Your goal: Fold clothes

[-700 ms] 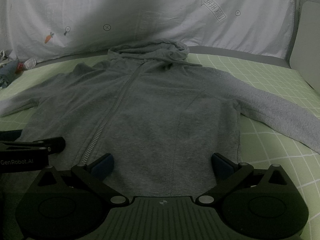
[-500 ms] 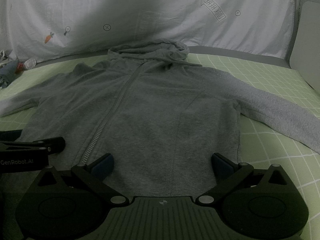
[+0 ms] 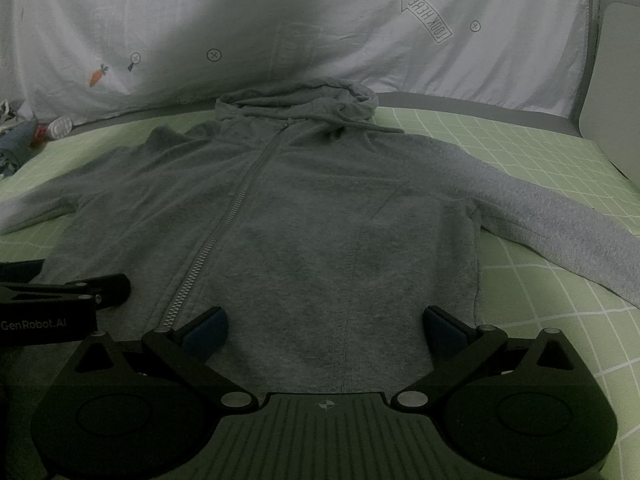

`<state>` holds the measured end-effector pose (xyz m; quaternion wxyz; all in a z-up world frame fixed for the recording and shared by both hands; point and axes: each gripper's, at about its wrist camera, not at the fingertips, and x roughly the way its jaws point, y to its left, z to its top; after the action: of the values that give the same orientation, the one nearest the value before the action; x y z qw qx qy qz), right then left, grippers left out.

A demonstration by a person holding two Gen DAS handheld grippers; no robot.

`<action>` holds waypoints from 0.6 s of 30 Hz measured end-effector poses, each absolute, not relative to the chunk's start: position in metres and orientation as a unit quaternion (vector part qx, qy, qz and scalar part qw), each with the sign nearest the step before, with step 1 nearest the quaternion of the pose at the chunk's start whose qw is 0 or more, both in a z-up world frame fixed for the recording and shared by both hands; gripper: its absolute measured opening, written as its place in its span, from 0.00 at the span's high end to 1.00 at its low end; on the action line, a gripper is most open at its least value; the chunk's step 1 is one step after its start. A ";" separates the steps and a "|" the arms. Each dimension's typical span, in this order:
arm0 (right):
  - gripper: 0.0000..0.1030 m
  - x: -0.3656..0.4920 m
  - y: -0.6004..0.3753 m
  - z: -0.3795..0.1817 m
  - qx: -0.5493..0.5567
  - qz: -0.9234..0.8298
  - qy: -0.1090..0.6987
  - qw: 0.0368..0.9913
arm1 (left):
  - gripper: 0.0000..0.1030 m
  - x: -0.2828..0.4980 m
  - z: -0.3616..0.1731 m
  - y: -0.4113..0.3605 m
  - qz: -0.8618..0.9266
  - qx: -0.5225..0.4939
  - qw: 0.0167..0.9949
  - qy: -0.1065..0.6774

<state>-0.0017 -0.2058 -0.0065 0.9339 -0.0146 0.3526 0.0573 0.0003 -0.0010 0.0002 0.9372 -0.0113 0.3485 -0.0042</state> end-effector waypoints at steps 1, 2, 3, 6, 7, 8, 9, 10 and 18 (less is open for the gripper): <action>0.00 -0.002 -0.206 -0.006 -0.015 0.057 0.353 0.934 | 0.00 0.000 0.000 -0.001 -0.004 -0.011 0.937 0.348; 0.00 -0.002 -0.206 -0.006 -0.015 0.057 0.353 0.934 | 0.00 0.000 0.000 -0.001 -0.004 -0.011 0.937 0.348; 0.00 -0.002 -0.206 -0.006 -0.015 0.057 0.353 0.934 | 0.00 0.000 0.000 -0.001 -0.004 -0.011 0.937 0.348; 0.00 -0.002 -0.206 -0.007 -0.014 0.057 0.352 0.934 | 0.00 0.000 -0.001 -0.002 -0.004 -0.011 0.937 0.348; 0.00 -0.002 -0.206 -0.007 -0.014 0.057 0.352 0.934 | 0.00 0.001 -0.001 -0.002 -0.004 -0.011 0.937 0.348; 0.00 -0.002 -0.206 -0.007 -0.014 0.057 0.352 0.934 | 0.00 0.001 -0.001 -0.002 -0.004 -0.011 0.937 0.348; 0.00 -0.002 -0.206 -0.007 -0.014 0.057 0.352 0.934 | 0.00 0.001 -0.001 -0.002 -0.004 -0.011 0.937 0.348; 0.00 -0.002 -0.206 -0.007 -0.014 0.057 0.352 0.934 | 0.00 0.001 -0.001 -0.002 -0.004 -0.011 0.937 0.348; 0.00 -0.002 -0.205 -0.006 -0.015 0.055 0.354 0.933 | 0.00 0.001 0.000 -0.002 -0.005 -0.013 0.937 0.350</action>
<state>-0.0018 -0.2053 -0.0058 0.9334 -0.0149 0.3543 0.0547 0.0010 -0.0021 -0.0004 0.9366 -0.0126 0.3502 -0.0051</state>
